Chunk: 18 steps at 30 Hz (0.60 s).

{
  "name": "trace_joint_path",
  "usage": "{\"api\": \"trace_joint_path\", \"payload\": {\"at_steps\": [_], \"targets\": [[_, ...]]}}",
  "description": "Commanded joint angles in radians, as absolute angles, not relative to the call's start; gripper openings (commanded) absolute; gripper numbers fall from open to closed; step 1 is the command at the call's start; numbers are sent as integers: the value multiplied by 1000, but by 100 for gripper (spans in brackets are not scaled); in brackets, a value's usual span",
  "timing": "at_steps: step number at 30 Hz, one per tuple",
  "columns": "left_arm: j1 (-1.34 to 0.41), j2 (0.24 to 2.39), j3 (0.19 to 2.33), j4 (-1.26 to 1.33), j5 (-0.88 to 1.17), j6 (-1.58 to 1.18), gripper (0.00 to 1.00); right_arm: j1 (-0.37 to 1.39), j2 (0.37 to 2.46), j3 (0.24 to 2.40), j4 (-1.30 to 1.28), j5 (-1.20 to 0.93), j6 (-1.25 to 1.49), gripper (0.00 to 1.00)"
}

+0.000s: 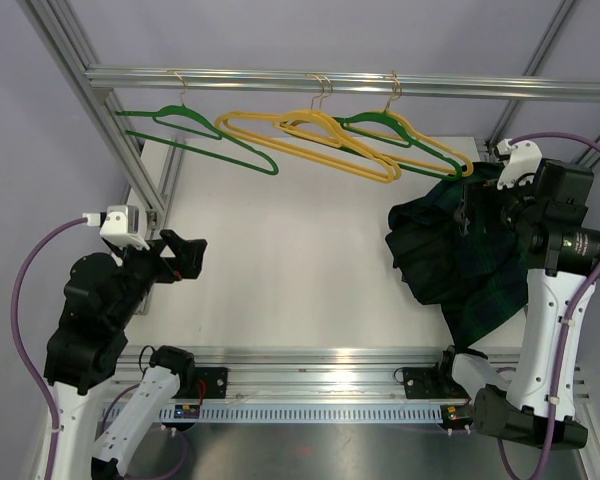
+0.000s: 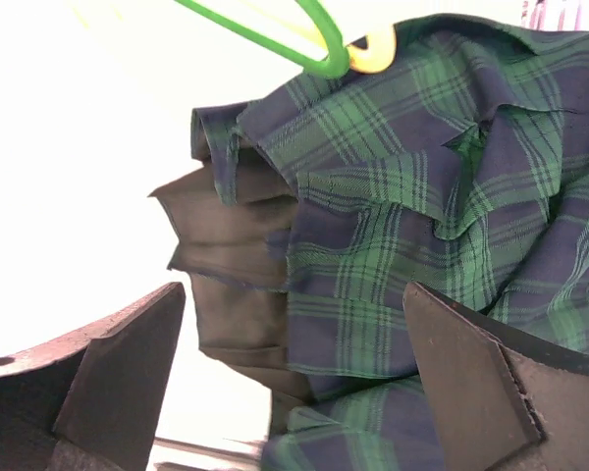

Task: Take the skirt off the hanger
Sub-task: Place the skirt into the basket

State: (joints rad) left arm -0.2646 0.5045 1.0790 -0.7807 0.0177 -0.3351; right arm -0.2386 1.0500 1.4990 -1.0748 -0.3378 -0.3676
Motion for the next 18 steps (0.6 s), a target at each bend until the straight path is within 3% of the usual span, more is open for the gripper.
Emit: {"api": "trace_joint_path", "payload": {"at_steps": [1,9,18], "targets": [[-259,495,1121,-804,5,-307,99,-242,1040,1529,-1020,-316,-218,99],[-259,474,1115,-827,-54,-311,99,-242,1003,1462,-871,-85,-34,100],[-259,463,1111,-830,-69,-325,99,-242,997,1402,-842,-41,17,100]]}}
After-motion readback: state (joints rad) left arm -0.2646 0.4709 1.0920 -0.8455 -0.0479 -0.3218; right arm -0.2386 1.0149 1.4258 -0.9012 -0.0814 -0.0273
